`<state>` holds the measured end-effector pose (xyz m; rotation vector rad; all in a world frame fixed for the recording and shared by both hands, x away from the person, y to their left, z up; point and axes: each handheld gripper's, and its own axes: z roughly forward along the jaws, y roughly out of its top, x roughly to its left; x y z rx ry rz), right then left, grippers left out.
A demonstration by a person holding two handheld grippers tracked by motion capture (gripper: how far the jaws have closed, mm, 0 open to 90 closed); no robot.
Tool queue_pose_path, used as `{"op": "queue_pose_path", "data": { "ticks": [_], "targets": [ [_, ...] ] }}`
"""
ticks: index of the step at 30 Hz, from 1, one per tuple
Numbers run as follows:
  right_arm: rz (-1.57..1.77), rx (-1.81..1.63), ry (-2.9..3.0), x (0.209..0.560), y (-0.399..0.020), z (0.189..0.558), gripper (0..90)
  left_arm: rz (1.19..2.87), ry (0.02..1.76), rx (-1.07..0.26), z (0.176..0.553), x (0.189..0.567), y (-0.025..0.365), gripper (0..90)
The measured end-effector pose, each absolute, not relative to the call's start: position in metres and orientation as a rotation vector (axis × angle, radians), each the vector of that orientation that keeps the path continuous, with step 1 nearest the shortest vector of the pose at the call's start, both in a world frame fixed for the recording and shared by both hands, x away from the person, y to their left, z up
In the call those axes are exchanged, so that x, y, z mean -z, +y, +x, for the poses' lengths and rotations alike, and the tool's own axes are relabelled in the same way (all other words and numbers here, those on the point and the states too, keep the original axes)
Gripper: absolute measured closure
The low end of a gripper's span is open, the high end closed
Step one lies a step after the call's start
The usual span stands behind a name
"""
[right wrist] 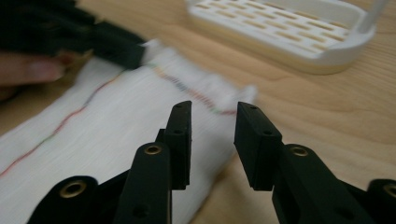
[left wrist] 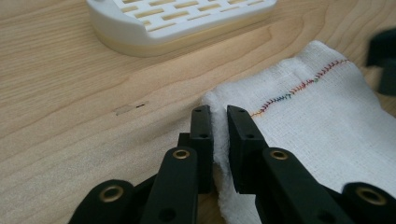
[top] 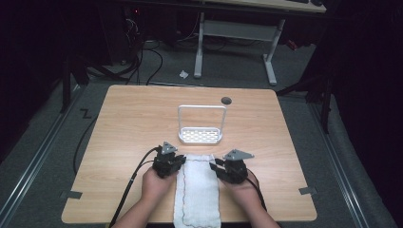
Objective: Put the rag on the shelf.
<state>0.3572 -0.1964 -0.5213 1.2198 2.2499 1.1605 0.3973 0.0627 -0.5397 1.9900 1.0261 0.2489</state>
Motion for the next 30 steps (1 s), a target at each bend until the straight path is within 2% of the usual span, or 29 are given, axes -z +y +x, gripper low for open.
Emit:
{"op": "queue_pose_path", "data": {
  "ticks": [1,4,5,6,7,9,10,16,30],
  "targets": [
    [1.312,-1.138,2.227,0.526,-0.197,0.375,61.6,1.989,1.026,-0.245,0.398,0.54,0.063,81.7],
    [1.376,-1.131,2.274,0.534,-0.194,0.387,60.6,1.983,1.03,-0.219,0.399,0.54,0.065,81.7],
    [1.329,-1.153,2.283,0.536,-0.188,0.387,65.2,1.982,1.029,-0.212,0.399,0.54,0.065,81.5],
    [1.329,-1.153,2.283,0.536,-0.188,0.387,65.2,1.984,1.026,-0.21,0.399,0.54,0.066,81.4],
    [1.266,-1.108,2.299,0.535,-0.181,0.384,74.4,1.984,1.025,-0.209,0.398,0.54,0.066,81.4],
    [1.253,-1.105,2.303,0.535,-0.179,0.383,77.9,1.98,1.027,-0.2,0.398,0.54,0.066,81.5],
    [1.249,-1.108,2.294,0.535,-0.18,0.382,85.1,1.975,1.03,-0.187,0.399,0.54,0.067,81.6],
    [1.218,-1.171,2.234,0.526,-0.183,0.374,86.0,1.926,1.004,-0.18,0.392,0.534,0.071,82.3],
    [1.063,-1.348,2.005,0.475,-0.189,0.343,86.1,1.707,0.879,-0.307,0.363,0.473,0.074,83.1]
  ]
}}
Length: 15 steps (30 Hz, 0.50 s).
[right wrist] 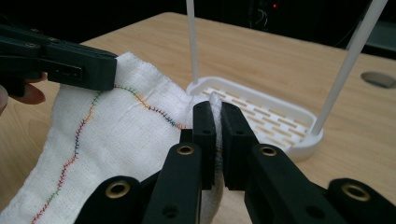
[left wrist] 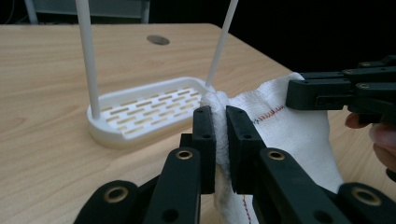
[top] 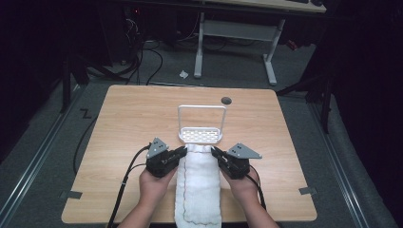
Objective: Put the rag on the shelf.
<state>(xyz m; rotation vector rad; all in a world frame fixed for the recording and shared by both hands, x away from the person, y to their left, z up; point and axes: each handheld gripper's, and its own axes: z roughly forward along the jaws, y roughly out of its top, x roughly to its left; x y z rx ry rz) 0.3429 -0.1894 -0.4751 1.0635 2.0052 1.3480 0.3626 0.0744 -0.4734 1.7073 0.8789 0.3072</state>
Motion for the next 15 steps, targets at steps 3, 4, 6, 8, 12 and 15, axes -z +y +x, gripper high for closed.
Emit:
{"op": "queue_pose_path", "data": {
  "ticks": [3,4,6,8,12,15],
  "targets": [
    [1.041,-1.374,1.976,0.463,-0.191,0.343,86.1,1.693,0.865,-0.318,0.362,0.465,0.075,83.1],
    [1.038,-1.384,1.96,0.459,-0.192,0.343,86.1,1.686,0.856,-0.325,0.362,0.46,0.075,83.1],
    [1.025,-1.394,1.936,0.45,-0.194,0.344,86.2,1.663,0.826,-0.353,0.362,0.446,0.074,83.1],
    [1.006,-1.403,1.908,0.44,-0.195,0.344,86.2,1.665,0.807,-0.381,0.364,0.437,0.072,83.2],
    [0.973,-1.415,1.856,0.419,-0.196,0.345,86.1,1.64,0.788,-0.414,0.365,0.423,0.071,83.2],
    [0.955,-1.437,1.833,0.404,-0.197,0.346,86.0,1.608,0.765,-0.431,0.367,0.405,0.071,83.3]
  ]
}}
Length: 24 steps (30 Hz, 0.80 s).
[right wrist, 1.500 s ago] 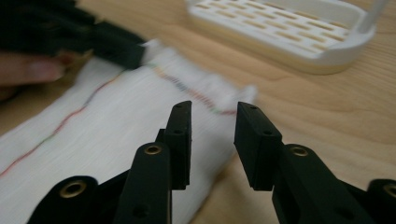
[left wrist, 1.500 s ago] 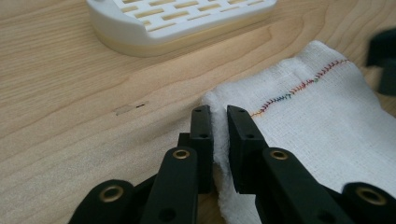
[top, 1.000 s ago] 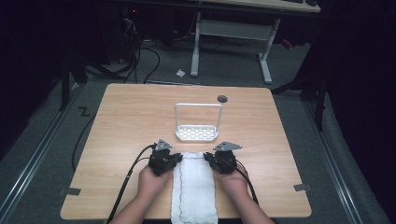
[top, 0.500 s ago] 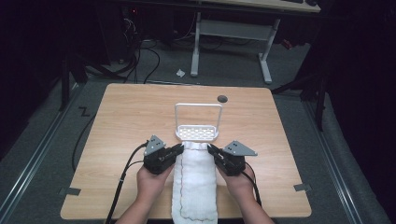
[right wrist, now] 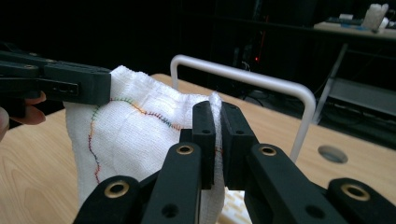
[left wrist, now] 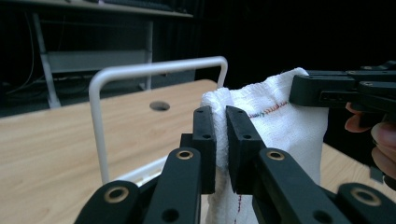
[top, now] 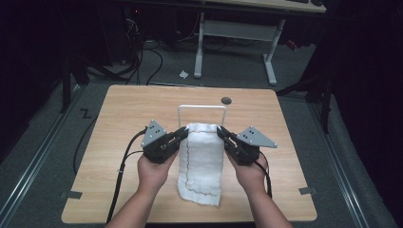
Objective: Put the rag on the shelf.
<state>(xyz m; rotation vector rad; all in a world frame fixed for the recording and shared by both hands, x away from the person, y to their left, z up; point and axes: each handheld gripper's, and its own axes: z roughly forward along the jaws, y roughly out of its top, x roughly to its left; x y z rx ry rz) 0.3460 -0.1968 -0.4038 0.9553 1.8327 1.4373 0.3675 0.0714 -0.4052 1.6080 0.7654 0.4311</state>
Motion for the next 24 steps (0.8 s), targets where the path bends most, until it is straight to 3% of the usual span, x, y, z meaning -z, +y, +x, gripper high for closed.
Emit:
{"op": "queue_pose_path", "data": {
  "ticks": [13,24],
  "targets": [
    [0.863,-1.488,1.752,0.347,-0.198,0.35,85.9,1.546,0.687,-0.514,0.373,0.355,0.074,83.4],
    [0.869,-1.531,1.725,0.322,-0.201,0.365,86.0,1.544,0.66,-0.554,0.388,0.329,0.072,83.6]
  ]
}}
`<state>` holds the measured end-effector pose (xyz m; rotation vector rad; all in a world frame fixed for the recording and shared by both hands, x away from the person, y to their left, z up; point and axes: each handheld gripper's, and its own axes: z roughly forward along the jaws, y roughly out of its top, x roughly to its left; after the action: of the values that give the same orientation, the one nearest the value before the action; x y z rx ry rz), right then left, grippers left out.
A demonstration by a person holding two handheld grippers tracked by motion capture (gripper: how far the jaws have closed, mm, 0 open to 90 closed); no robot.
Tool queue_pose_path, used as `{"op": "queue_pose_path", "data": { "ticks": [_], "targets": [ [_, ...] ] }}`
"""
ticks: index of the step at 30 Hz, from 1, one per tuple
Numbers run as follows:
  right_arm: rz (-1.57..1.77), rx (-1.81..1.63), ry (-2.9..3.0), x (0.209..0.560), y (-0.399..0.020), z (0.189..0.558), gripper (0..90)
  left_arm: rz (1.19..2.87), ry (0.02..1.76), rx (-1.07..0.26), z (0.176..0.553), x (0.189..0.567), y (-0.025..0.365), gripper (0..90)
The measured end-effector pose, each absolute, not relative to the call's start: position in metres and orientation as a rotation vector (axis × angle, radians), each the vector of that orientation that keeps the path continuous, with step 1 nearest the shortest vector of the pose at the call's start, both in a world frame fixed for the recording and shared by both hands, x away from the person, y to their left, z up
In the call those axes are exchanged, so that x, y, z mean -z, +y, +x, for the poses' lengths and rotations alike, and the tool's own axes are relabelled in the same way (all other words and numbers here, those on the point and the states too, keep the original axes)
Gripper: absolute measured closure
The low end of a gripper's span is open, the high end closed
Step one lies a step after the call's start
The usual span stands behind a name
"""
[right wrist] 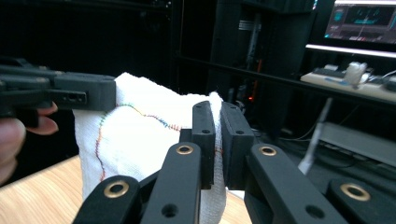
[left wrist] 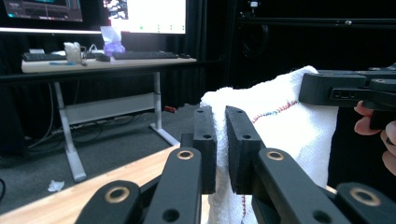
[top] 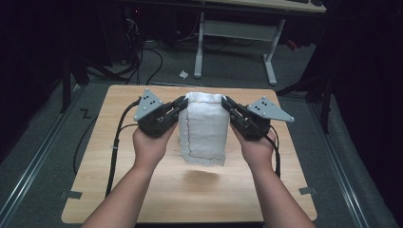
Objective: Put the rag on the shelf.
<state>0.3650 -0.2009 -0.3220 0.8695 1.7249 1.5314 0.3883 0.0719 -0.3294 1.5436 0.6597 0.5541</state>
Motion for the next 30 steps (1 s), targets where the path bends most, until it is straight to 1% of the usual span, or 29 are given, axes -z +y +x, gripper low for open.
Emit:
{"op": "queue_pose_path", "data": {
  "ticks": [3,7,11,15,17,18,21,23,26,28,30],
  "targets": [
    [0.902,-1.547,1.718,0.315,-0.204,0.374,85.9,1.551,0.651,-0.547,0.398,0.321,0.07,83.5],
    [0.915,-1.529,1.71,0.306,-0.207,0.389,85.9,1.573,0.634,-0.576,0.414,0.306,0.063,83.5],
    [0.914,-1.521,1.708,0.302,-0.209,0.398,85.9,1.585,0.644,-0.59,0.426,0.301,0.061,83.5],
    [0.916,-1.504,1.701,0.299,-0.209,0.416,85.9,1.594,0.659,-0.596,0.444,0.297,0.058,83.4],
    [0.921,-1.508,1.698,0.298,-0.209,0.42,85.9,1.592,0.659,-0.566,0.454,0.296,0.058,83.4],
    [0.936,-1.509,1.69,0.296,-0.21,0.43,85.9,1.584,0.666,-0.55,0.462,0.294,0.058,83.5],
    [0.962,-1.534,1.686,0.294,-0.21,0.439,85.9,1.584,0.673,-0.548,0.471,0.294,0.059,83.5],
    [0.971,-1.519,1.693,0.294,-0.209,0.453,85.9,1.575,0.693,-0.522,0.481,0.295,0.06,83.4],
    [0.974,-1.51,1.697,0.295,-0.209,0.462,85.9,1.564,0.724,-0.49,0.496,0.297,0.06,83.4],
    [0.997,-1.517,1.707,0.297,-0.209,0.477,85.8,1.572,0.74,-0.484,0.506,0.296,0.059,83.4],
    [1.005,-1.52,1.712,0.298,-0.209,0.483,85.8,1.571,0.75,-0.485,0.513,0.297,0.059,83.3]
  ]
}}
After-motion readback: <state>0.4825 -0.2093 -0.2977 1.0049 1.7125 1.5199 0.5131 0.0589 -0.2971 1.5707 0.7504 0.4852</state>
